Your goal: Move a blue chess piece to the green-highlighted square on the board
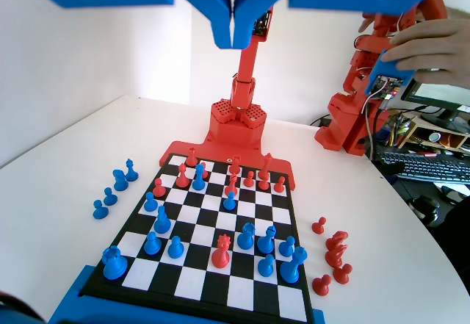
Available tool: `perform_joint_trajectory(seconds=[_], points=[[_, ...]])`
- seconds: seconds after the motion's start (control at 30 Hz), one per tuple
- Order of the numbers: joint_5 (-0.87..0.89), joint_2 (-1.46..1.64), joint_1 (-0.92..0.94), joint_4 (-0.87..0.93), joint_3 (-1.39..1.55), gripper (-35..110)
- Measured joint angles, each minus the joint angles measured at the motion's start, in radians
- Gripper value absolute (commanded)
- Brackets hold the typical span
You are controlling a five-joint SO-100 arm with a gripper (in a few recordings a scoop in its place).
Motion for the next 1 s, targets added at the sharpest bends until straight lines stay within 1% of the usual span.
perform_joint_trajectory(seconds=[0.73, 0.87, 1.0], points=[[-0.003, 0.0, 0.0, -0.003, 0.009, 1], [-0.155, -0.006, -0.015, -0.018, 0.009, 1], [-0.225, -0.069, -0.026, -0.038, 0.003, 1]])
